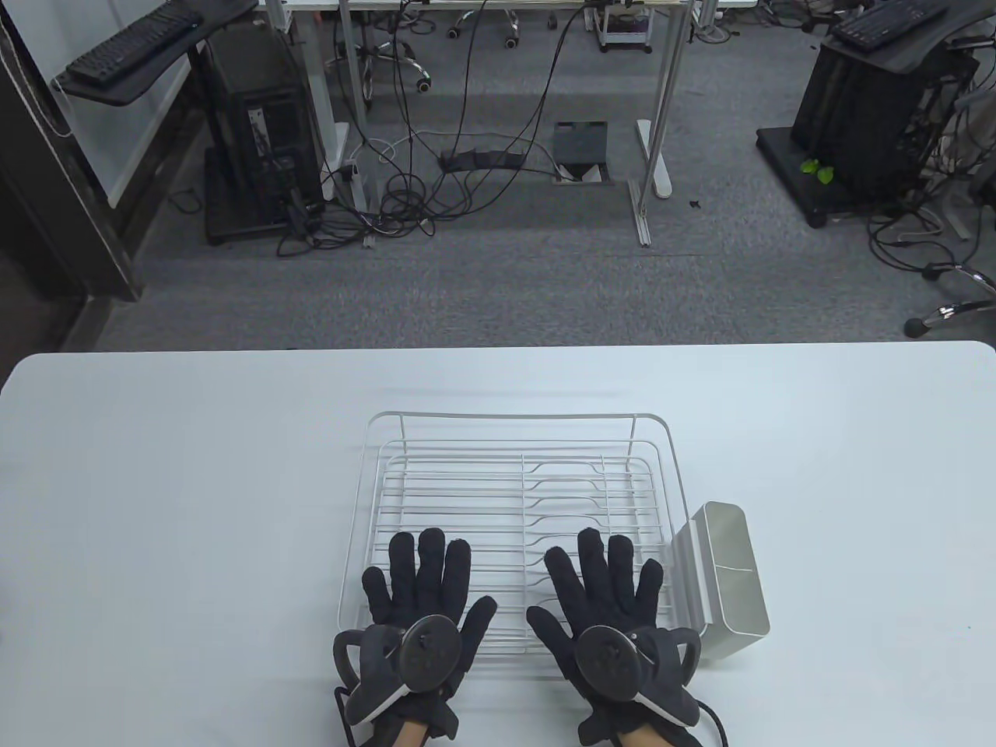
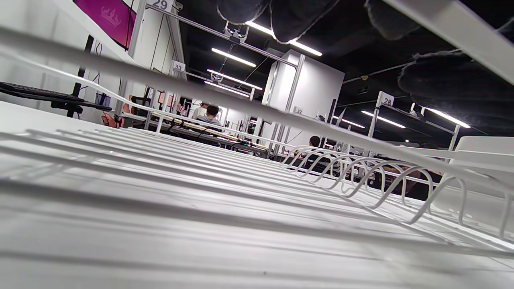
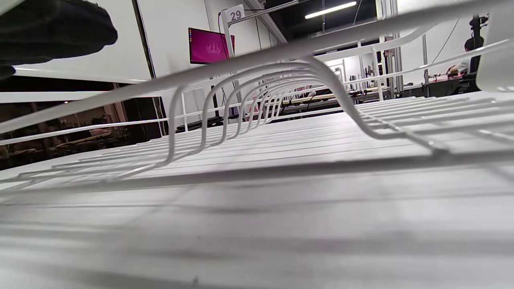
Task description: Hang the cutlery bin on dish rack (Opening facing upward)
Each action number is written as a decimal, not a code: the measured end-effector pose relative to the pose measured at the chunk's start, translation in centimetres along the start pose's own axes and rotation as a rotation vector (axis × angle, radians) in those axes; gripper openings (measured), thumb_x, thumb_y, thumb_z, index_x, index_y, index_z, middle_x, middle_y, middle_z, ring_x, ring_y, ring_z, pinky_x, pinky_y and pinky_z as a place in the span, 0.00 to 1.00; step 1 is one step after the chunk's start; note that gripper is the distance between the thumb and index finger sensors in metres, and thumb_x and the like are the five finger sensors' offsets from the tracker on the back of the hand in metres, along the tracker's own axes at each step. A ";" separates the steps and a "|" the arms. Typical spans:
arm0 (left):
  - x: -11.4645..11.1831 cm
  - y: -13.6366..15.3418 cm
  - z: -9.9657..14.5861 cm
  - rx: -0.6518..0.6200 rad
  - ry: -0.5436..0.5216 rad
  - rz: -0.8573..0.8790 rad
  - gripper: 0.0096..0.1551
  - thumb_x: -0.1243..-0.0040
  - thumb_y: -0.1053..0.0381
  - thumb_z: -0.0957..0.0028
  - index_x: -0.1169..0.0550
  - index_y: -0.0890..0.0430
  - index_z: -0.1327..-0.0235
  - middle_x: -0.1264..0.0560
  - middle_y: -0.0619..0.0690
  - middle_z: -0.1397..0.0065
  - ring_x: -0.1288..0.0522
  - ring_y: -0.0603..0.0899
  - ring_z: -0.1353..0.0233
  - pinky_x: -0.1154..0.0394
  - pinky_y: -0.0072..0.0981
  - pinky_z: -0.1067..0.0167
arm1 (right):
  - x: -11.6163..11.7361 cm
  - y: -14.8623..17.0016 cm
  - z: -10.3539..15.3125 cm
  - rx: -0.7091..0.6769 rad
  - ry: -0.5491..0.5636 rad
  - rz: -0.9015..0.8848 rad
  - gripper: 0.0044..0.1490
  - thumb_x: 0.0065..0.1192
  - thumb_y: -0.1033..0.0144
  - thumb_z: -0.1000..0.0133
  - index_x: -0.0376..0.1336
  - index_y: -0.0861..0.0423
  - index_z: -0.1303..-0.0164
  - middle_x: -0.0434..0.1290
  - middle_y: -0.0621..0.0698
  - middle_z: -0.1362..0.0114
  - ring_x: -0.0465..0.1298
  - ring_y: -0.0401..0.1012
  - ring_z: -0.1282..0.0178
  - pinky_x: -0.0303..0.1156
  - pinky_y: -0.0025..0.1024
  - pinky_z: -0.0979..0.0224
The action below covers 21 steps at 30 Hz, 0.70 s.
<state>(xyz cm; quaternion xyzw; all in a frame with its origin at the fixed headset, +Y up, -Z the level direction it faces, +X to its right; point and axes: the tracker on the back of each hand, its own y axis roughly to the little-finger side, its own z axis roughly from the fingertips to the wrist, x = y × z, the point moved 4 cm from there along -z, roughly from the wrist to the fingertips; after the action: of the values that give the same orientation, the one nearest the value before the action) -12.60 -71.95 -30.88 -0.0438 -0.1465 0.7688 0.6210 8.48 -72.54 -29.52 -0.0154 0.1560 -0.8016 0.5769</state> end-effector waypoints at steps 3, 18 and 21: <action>0.0 0.0 0.0 -0.003 0.003 -0.002 0.45 0.63 0.26 0.38 0.45 0.50 0.13 0.51 0.57 0.12 0.59 0.68 0.15 0.59 0.75 0.31 | 0.0 0.0 0.0 -0.005 0.008 0.001 0.44 0.43 0.35 0.39 0.52 0.48 0.15 0.46 0.62 0.11 0.41 0.64 0.15 0.28 0.67 0.27; -0.1 0.0 0.0 -0.004 0.007 -0.003 0.45 0.63 0.26 0.38 0.45 0.50 0.13 0.51 0.57 0.11 0.59 0.68 0.15 0.59 0.75 0.31 | 0.0 0.0 0.0 -0.002 -0.003 -0.006 0.44 0.42 0.35 0.39 0.52 0.48 0.15 0.48 0.62 0.11 0.43 0.64 0.15 0.30 0.69 0.27; -0.1 0.0 0.0 -0.004 0.006 -0.003 0.45 0.63 0.26 0.38 0.45 0.50 0.13 0.51 0.57 0.12 0.59 0.68 0.15 0.59 0.75 0.31 | 0.0 0.0 0.0 -0.002 -0.001 -0.006 0.44 0.42 0.35 0.39 0.52 0.48 0.15 0.48 0.62 0.11 0.43 0.64 0.15 0.30 0.68 0.27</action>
<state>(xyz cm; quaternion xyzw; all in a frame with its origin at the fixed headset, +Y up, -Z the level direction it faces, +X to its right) -12.56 -72.01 -30.87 -0.0468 -0.1463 0.7674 0.6225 8.54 -72.52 -29.53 -0.0171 0.1565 -0.8032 0.5746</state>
